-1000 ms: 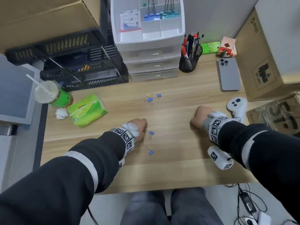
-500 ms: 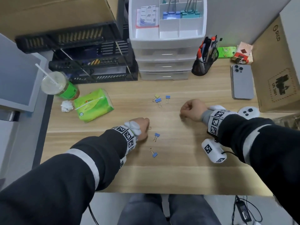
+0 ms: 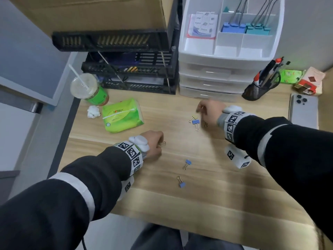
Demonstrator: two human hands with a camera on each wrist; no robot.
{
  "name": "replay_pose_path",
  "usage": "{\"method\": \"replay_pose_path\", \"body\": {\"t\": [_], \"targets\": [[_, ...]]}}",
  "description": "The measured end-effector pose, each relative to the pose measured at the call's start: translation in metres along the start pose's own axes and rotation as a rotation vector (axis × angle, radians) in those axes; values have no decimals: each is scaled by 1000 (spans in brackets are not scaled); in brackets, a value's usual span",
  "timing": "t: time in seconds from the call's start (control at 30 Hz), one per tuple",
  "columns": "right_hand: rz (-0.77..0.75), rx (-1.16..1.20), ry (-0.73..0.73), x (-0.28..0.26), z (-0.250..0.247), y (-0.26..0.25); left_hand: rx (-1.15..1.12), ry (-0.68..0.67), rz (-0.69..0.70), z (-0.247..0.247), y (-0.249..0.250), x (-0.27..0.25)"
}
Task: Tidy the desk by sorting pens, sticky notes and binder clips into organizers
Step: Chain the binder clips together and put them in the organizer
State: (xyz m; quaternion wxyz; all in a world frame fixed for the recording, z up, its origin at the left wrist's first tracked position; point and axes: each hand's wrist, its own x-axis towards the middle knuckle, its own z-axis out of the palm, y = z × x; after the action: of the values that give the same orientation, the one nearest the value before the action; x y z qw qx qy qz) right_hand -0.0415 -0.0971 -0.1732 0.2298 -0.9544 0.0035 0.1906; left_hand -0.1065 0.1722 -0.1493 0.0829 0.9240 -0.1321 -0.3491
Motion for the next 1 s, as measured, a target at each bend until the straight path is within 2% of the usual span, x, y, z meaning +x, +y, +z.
{"method": "replay_pose_path", "body": {"t": [0.2, 0.33, 0.4, 0.57, 0.73, 0.83, 0.9, 1.0], "targets": [[-164, -193, -126, 14, 5, -8, -20, -30, -25, 0, -10, 4], [-147, -224, -157, 14, 3, -13, -26, -36, -13, -1, -9, 6], [-92, -199, -153, 12, 3, -13, -31, -34, 9, -2, -7, 6], [75, 244, -119, 2, 5, -12, -110, 74, 46, -15, 5, 8], [149, 608, -294, -28, 5, -10, -232, 222, 147, -40, 43, 16], [321, 942, -417, -47, 6, -7, -266, 238, 222, -48, 69, 18], [430, 1202, -455, -57, 5, -3, -271, 252, 276, -48, 83, 18], [446, 1414, -464, -72, 3, -1, -258, 274, 357, -49, 100, 16]]}}
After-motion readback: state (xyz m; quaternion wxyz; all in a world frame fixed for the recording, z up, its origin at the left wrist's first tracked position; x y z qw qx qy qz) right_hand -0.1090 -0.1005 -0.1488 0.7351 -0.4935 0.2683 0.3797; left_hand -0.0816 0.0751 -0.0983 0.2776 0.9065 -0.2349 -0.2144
